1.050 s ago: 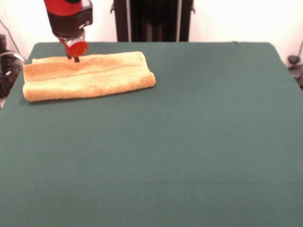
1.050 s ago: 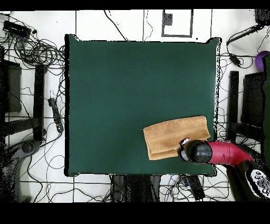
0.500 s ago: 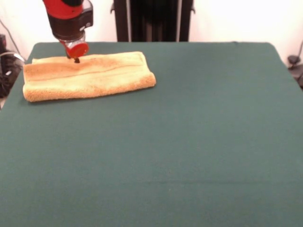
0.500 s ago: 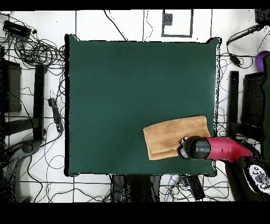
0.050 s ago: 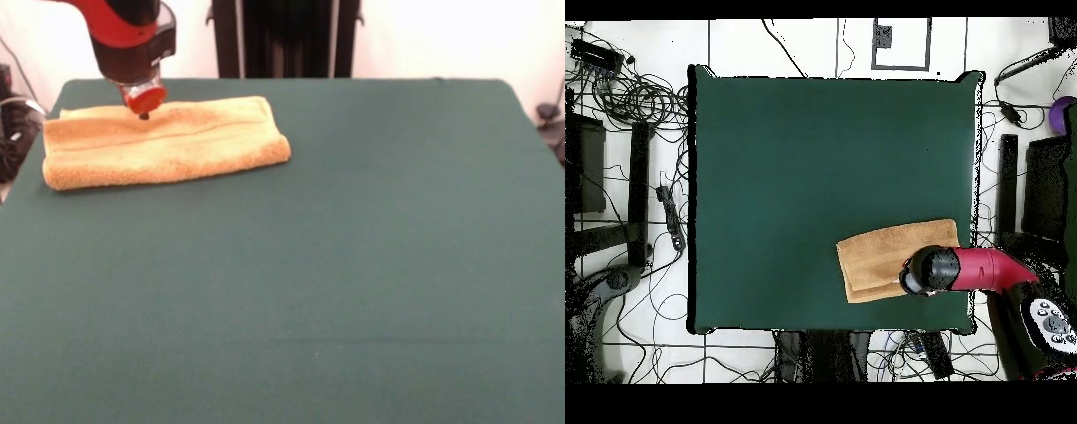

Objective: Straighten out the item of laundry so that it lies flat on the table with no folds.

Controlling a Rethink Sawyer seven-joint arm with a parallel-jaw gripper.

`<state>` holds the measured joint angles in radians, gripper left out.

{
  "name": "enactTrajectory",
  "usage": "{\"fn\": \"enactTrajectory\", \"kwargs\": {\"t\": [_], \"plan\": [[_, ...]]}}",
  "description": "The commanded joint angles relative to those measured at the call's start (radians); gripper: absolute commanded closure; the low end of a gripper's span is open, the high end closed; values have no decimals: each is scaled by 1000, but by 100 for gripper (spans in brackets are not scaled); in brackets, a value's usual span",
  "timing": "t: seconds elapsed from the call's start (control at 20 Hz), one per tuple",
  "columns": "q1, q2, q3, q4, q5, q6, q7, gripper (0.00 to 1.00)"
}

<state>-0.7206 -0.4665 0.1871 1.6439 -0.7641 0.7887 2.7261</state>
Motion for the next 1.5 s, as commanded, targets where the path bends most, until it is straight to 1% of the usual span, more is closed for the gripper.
{"fn": "enactTrajectory", "kwargs": {"t": [0.05, 0.35, 0.65, 0.75, 0.95, 1.05, 1.15, 1.3, 1.5], "plan": [[86, 109, 214, -152, 78, -132, -119, 0], [104, 101, 220, -161, 74, -128, -113, 0], [113, 86, 202, -141, 71, -131, -77, 0], [120, 65, 182, -112, 76, -101, -62, 0], [110, -23, 150, 7, 142, 28, -54, 0], [106, -68, 135, 62, 170, 66, -51, 0], [110, -104, 119, 97, 197, 109, -58, 0], [111, -143, 99, 130, 215, 133, -82, 0], [103, -167, 80, 159, 218, 95, -95, 0]]}}
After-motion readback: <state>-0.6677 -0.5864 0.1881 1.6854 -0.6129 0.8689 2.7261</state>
